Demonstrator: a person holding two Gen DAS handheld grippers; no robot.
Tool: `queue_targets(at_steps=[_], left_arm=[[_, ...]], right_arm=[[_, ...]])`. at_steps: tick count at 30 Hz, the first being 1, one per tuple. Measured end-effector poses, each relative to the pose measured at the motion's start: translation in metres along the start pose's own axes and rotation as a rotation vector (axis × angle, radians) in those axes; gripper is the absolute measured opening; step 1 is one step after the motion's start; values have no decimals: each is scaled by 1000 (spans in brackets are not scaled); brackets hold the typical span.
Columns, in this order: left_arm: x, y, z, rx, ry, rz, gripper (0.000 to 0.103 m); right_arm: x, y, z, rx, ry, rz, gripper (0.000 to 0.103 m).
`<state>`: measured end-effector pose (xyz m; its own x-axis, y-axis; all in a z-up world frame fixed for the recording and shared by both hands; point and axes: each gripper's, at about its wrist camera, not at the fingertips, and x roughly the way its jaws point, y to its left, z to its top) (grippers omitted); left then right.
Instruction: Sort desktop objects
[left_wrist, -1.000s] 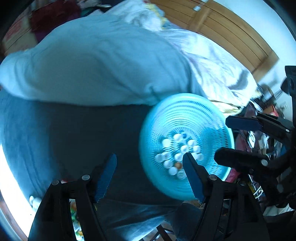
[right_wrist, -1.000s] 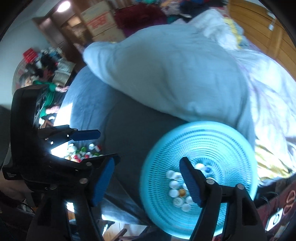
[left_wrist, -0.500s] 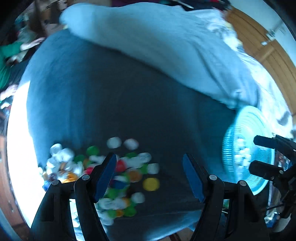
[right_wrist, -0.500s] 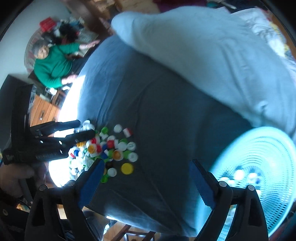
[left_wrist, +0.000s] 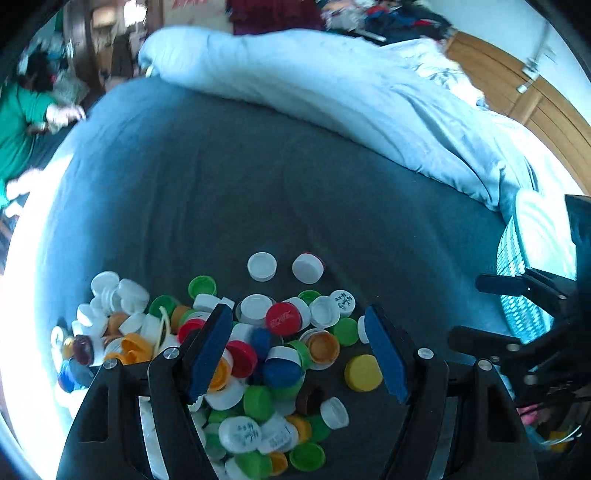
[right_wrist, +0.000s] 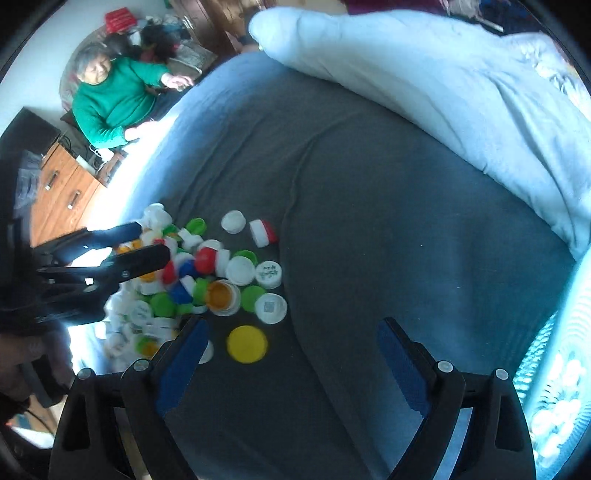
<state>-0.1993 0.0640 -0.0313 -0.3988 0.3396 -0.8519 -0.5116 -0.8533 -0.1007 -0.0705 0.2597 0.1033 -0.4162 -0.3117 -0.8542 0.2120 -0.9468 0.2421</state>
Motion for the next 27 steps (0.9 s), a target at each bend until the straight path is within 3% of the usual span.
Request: queue_targets(at_steps=[5,11,14,17,20,22,27], left_arm=[[8,-2,-22,-3,-88,36,68],[-12,-22,-64,30,-212,79,69],[-17,-29,-87,27,-231,91,71],[-21,-37,-115,34,-247,95,72],[-17,-44,-136,20,-205,133,78],[-15,-45,-145,-32,-195,173,84],[-32,-55,-159,-64,-288,251,84]], right_arm=[[32,-5,-33,-9,-85,-40,96],[53,-11,-56,9,-154,-99,103],[65,-15,-61,-5,-136,-131,103],[69,-15,-69,-26,-182,-161,103],[74,-9,-69,-52,-173,-208,103],[75,-12,-68,-40,-176,-189,103],[74,-14,-67,-34,-178,-178,103]])
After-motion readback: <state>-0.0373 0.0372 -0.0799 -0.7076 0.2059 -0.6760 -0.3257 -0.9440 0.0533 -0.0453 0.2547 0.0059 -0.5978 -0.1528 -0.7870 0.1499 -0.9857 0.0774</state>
